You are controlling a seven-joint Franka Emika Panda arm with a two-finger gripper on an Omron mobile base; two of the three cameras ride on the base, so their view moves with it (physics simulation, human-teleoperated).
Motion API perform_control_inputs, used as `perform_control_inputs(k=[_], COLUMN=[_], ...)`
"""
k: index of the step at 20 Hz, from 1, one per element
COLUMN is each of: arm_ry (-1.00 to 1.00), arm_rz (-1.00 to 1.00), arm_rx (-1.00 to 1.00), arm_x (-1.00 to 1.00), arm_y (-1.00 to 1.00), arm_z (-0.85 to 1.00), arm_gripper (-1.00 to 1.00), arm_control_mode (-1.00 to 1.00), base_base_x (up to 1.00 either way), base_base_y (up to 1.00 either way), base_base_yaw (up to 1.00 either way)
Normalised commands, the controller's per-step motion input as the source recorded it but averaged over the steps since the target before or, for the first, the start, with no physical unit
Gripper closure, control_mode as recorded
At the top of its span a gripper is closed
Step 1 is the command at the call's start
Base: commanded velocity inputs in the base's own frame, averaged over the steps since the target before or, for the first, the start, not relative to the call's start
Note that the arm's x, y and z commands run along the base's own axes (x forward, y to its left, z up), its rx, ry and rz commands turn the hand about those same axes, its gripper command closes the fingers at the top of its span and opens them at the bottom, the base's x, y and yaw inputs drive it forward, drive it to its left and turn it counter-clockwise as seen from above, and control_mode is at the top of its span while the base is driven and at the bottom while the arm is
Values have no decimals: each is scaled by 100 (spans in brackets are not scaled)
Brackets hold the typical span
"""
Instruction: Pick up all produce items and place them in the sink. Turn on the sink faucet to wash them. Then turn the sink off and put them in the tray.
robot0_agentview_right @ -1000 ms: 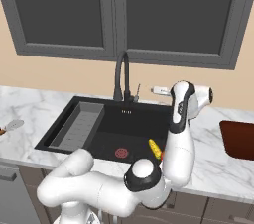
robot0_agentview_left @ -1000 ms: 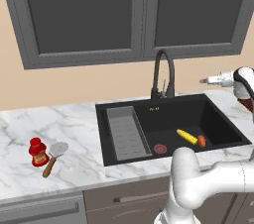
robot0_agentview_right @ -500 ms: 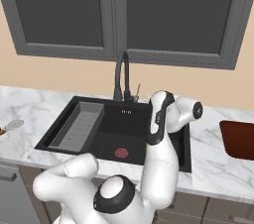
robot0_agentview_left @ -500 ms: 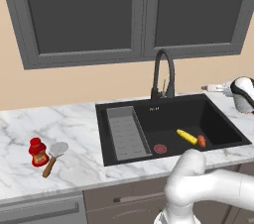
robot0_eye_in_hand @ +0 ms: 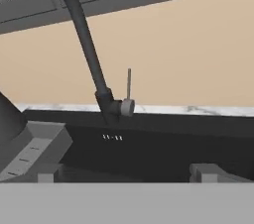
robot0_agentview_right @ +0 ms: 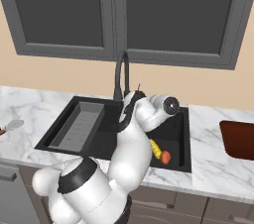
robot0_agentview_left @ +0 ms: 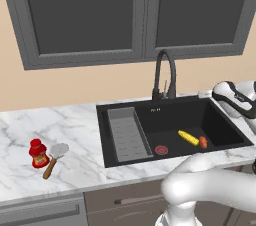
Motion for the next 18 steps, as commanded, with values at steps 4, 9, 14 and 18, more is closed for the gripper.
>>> perform_control_inputs(k=[4, 9, 14, 18], arm_ry=[24, 12, 14, 9], arm_rz=[-11, -11, -15, -7], arm_rx=[-8, 0, 0, 0], arm_x=[0, -1, 0, 0], arm_y=[-2, -17, -1, -2], arm_z=[-21, -25, -15, -19], arm_gripper=[-100, -100, -100, -100], arm_control_mode=[-100, -100, -100, -100], base_base_x=[0, 0, 0, 0], base_base_y=[0, 0, 0, 0], base_base_yaw=[0, 0, 0, 0])
